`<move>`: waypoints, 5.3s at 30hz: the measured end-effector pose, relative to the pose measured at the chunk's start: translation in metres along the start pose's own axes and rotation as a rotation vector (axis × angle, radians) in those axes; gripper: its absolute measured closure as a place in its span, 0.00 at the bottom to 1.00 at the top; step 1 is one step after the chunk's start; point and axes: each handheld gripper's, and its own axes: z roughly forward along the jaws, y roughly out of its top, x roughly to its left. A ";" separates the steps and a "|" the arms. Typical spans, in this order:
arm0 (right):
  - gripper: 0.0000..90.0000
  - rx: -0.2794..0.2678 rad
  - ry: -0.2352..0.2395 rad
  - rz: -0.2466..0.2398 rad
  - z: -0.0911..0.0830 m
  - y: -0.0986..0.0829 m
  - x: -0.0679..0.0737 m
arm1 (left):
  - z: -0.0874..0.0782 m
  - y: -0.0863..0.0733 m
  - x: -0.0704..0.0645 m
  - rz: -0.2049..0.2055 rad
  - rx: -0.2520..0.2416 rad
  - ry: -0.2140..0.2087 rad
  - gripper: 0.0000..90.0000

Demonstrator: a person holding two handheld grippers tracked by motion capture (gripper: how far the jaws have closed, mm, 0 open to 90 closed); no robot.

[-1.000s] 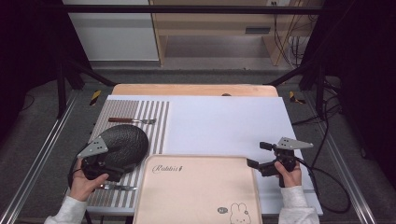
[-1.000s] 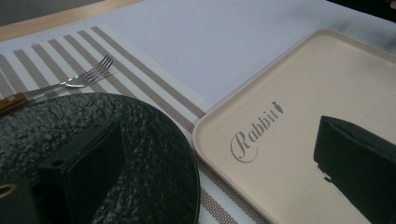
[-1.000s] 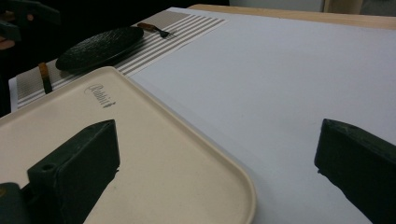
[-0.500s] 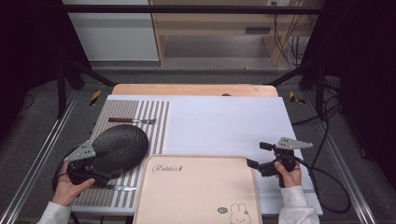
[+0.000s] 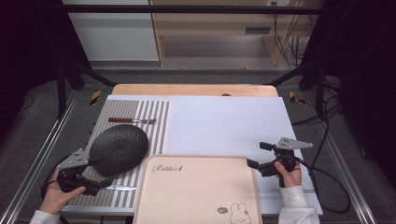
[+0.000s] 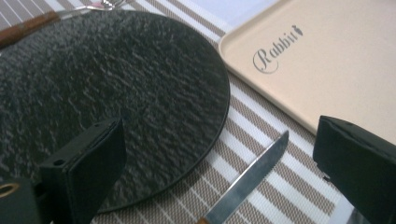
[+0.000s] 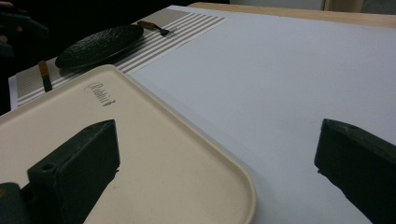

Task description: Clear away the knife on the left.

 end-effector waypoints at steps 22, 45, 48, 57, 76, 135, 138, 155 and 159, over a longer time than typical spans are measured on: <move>0.00 0.002 0.002 -0.004 0.000 0.000 0.000 | -0.005 -0.029 0.004 0.009 0.161 0.004 0.17; 0.00 0.002 0.002 -0.002 -0.001 0.000 0.000 | 0.009 -0.031 0.009 0.117 0.300 0.009 0.63; 0.00 0.001 0.002 -0.002 -0.001 0.000 0.000 | 0.009 -0.031 0.010 0.124 0.306 0.009 0.67; 0.00 0.002 0.002 -0.002 -0.001 0.000 0.000 | 0.009 -0.031 0.007 0.162 0.333 -0.003 0.76; 0.00 0.000 0.003 -0.002 -0.001 0.000 0.000 | 0.012 -0.027 0.001 0.170 0.373 0.008 0.84; 0.00 -0.002 0.008 -0.002 -0.001 0.000 -0.001 | 0.026 0.023 -0.048 0.072 0.245 0.023 0.86; 0.00 -0.002 0.010 -0.003 -0.001 0.001 0.000 | 0.029 0.026 -0.051 0.046 0.227 0.034 0.86; 0.00 0.004 0.011 -0.003 -0.001 0.000 0.000 | 0.037 0.036 -0.068 -0.103 0.143 0.115 0.86; 0.00 0.003 0.011 -0.004 -0.001 0.000 0.000 | 0.037 0.037 -0.075 -0.127 0.121 0.115 0.86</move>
